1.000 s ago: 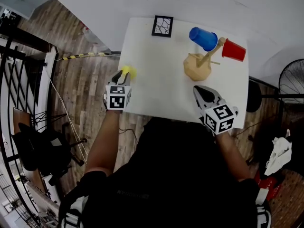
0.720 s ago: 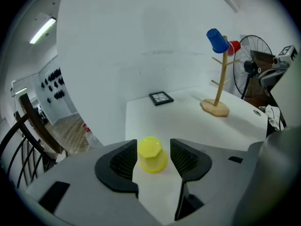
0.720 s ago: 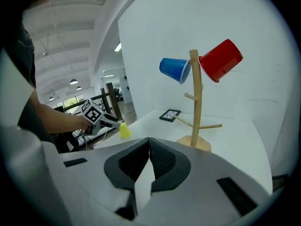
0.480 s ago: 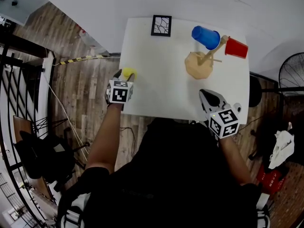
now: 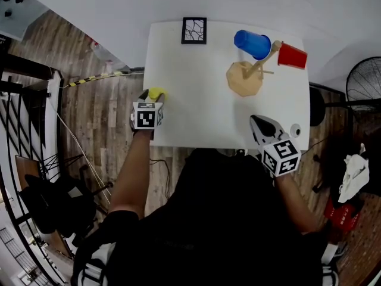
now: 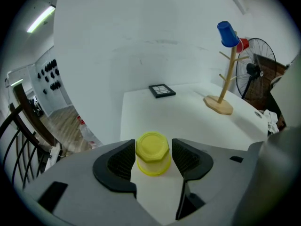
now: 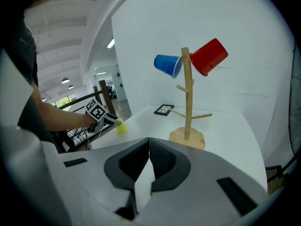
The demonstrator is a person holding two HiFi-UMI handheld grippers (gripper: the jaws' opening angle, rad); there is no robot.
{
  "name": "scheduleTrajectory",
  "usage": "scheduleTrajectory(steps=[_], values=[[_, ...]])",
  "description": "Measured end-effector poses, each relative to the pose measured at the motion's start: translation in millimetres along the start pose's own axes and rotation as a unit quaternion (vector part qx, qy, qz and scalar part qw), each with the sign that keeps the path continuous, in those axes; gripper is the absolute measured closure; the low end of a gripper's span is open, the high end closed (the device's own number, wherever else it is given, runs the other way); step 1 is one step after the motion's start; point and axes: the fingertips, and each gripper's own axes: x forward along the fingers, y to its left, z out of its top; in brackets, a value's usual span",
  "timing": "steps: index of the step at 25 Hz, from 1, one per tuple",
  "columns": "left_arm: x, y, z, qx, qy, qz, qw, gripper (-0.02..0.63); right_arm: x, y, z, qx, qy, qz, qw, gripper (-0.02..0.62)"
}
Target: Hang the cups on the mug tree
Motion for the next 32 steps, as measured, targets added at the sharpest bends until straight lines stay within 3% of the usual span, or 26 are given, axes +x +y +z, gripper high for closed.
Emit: scheduleTrajectory(steps=[18, 26, 32], values=[[-14, -3, 7, -0.049, -0.016, 0.02, 0.9985, 0.39, -9, -6, 5, -0.011, -0.015, 0.017, 1.0, 0.588], [-28, -25, 48, -0.115, -0.067, -0.022, 0.9908, 0.39, -17, -22, 4, -0.007, -0.023, 0.017, 1.0, 0.588], [-37, -59, 89, -0.165, -0.115, -0.073, 0.9768, 0.39, -23, -36, 4, -0.004, -0.029, 0.016, 0.999, 0.588]])
